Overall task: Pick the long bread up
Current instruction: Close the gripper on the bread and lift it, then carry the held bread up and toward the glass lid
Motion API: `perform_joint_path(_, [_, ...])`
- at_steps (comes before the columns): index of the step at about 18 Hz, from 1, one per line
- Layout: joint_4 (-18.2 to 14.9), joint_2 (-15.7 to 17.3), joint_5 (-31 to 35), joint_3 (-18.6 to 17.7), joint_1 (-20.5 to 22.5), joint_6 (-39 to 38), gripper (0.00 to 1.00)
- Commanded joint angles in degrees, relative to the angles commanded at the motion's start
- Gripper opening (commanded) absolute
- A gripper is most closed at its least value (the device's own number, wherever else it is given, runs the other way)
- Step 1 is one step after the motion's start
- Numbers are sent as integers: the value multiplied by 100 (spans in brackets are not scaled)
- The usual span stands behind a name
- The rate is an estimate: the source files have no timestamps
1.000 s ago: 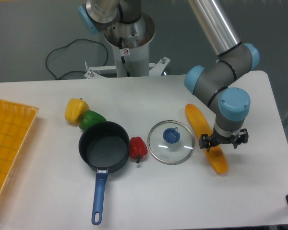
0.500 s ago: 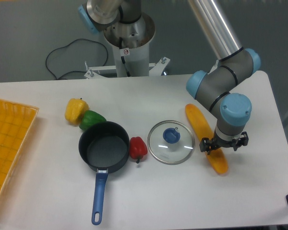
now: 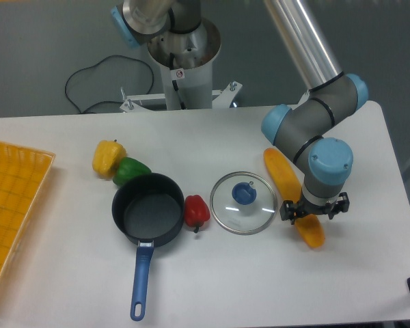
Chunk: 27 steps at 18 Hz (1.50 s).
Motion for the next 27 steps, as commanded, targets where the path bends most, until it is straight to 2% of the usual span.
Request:
perform_joint_path(3, [0, -9, 9, 26, 0, 17, 99])
perform_joint_path(7, [-18, -18, 0, 36, 35, 18, 79])
perform_joint_path(10, [-18, -18, -9, 9, 44, 35, 70])
perform_joint_path(13, [-18, -44, -9, 9, 44, 35, 66])
perform_joint_path(16, [-35, -35, -9, 0, 44, 26, 42])
perform_joint_path(21, [-61, 78, 53, 70, 70, 192, 27])
perform_joint_path(23, [-140, 193, 44, 27, 105, 351, 9])
perform_joint_path(24, [-184, 202, 44, 35, 123, 369, 5])
perform_joint_path(27, [-202, 237, 44, 123, 132, 387, 5])
